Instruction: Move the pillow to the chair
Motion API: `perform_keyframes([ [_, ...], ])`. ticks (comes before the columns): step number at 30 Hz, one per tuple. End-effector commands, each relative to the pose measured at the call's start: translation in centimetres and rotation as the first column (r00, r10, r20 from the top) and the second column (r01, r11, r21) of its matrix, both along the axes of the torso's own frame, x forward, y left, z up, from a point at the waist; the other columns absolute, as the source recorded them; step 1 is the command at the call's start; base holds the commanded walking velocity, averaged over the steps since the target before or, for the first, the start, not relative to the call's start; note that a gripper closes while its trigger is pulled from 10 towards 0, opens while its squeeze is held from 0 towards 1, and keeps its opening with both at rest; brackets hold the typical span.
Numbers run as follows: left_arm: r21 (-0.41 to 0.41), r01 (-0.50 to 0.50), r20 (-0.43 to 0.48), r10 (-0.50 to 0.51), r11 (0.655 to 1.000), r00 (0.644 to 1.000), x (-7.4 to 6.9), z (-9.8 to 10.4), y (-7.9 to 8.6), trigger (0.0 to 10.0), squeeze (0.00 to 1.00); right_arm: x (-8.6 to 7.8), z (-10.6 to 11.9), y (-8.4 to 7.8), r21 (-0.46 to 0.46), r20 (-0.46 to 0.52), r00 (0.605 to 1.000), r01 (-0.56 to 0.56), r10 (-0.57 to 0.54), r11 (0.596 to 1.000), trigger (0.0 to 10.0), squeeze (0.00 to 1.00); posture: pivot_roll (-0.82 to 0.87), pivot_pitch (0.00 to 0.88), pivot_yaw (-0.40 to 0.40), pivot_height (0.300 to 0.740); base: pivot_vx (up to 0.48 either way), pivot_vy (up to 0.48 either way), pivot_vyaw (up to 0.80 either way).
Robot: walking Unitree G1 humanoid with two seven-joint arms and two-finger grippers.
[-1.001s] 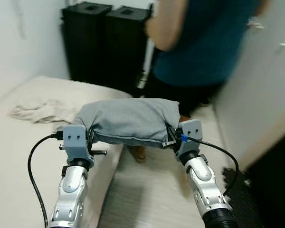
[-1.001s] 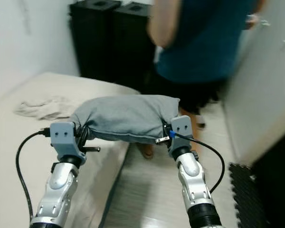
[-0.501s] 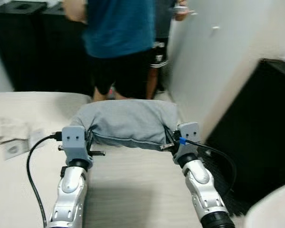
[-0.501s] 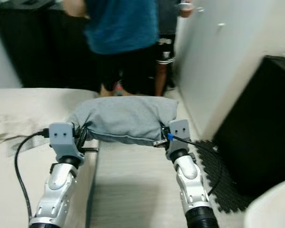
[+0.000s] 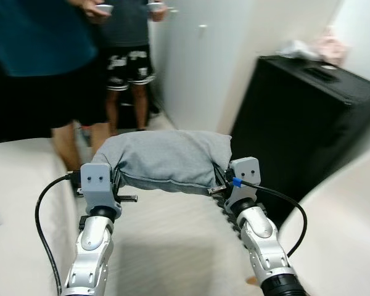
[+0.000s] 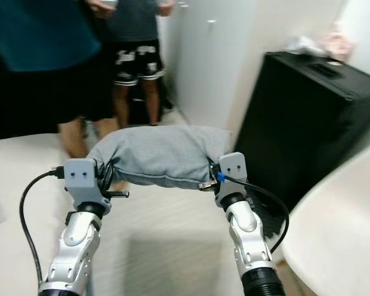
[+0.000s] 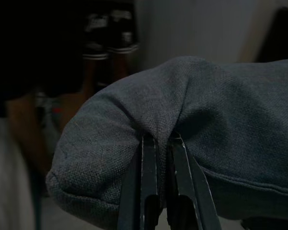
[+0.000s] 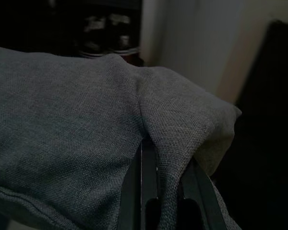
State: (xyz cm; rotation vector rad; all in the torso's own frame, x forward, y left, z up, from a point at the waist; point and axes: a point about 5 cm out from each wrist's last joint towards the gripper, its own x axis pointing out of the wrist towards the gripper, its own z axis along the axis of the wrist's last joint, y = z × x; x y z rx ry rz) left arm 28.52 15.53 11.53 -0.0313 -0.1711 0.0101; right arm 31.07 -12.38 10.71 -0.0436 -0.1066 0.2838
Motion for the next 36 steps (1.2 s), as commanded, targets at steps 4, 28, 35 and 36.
perform_keyframes([
  [4,0.012,0.069,0.043,-0.07,0.998,0.997,0.3,0.7,-1.4,10.0,0.0,0.3,1.1,1.3,-0.002,0.049,0.997,-0.064,0.064,0.998,10.0,0.0,0.02,0.045,-0.049,0.74,0.0,0.0,-0.8],
  [28,-0.002,0.061,-0.099,-0.061,0.998,0.993,0.2,-1.4,-1.6,10.0,0.0,0.6,-0.1,0.2,0.032,-0.018,1.0,-0.012,0.012,0.999,10.0,0.0,0.03,0.048,-0.055,0.74,0.0,0.0,-0.8],
  [35,0.005,0.035,-0.135,-0.034,0.999,0.99,0.6,-1.6,-1.5,10.0,0.0,1.0,-0.6,0.1,0.039,-0.053,0.999,0.01,-0.008,0.999,10.0,0.0,0.03,0.049,-0.056,0.74,0.0,0.0,-0.8],
  [36,0.019,0.024,-0.139,-0.021,1.0,0.99,0.7,-1.6,-1.4,10.0,0.0,1.1,-0.7,0.1,0.039,-0.06,0.998,0.015,-0.012,0.999,10.0,0.0,0.04,0.049,-0.057,0.74,0.0,0.0,-0.8],
])
